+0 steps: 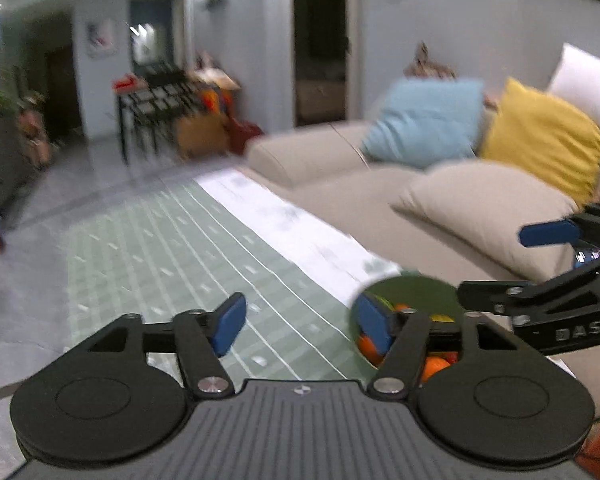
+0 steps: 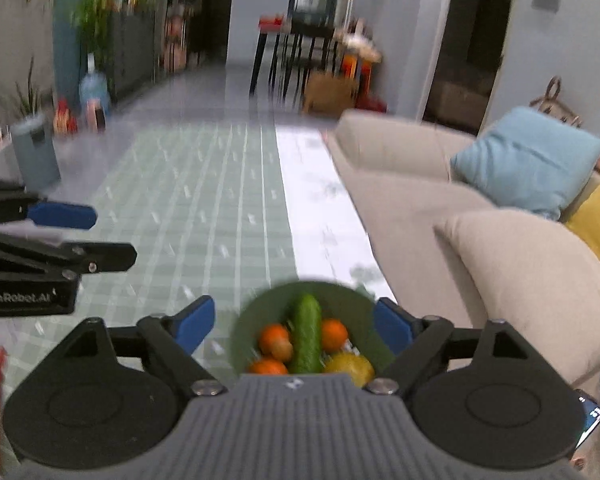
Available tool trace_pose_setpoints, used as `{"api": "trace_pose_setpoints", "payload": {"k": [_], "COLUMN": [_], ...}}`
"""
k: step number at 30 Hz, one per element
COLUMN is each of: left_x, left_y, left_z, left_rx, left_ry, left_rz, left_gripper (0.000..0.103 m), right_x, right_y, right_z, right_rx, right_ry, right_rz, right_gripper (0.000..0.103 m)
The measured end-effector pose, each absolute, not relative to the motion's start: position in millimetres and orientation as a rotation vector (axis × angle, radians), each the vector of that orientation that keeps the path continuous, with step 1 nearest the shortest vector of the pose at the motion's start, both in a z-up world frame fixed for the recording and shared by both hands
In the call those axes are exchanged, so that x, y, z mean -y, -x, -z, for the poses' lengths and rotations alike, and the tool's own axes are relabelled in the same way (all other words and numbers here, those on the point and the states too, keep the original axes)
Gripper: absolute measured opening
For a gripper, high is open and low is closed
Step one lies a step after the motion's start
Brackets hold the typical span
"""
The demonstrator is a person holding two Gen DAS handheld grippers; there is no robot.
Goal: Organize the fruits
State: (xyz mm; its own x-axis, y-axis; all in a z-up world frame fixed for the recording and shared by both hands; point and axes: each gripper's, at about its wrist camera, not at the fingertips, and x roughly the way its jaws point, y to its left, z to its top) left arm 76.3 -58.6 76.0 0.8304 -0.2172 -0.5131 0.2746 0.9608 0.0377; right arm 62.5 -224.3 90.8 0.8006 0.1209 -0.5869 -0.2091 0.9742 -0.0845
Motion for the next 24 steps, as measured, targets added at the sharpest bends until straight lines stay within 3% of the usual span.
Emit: {"api": "trace_pose_setpoints", "payload": {"k": [3, 10, 24], "left_x": [49, 23, -4], "left_y": [-57, -26, 3], "left_z": [-81, -64, -3], "left_rx": [-0.459, -0.425, -0.553], "left_ry": [-0.123, -0.114, -0.056], "left_rz": [0.198, 0.11, -0.011], "left_gripper": [0.088, 0.091, 0.095], "right_x": [212, 181, 154], "right_y": [-34, 20, 61], "right_z": [-98, -86, -14], "right_rx": [-0.53, -0.412, -0.454], "right_ry": [0.116, 0.095, 0.152], "right_rz": [-0.163, -0.135, -0.087], "right_gripper": [0.09, 0.091, 0.091]}}
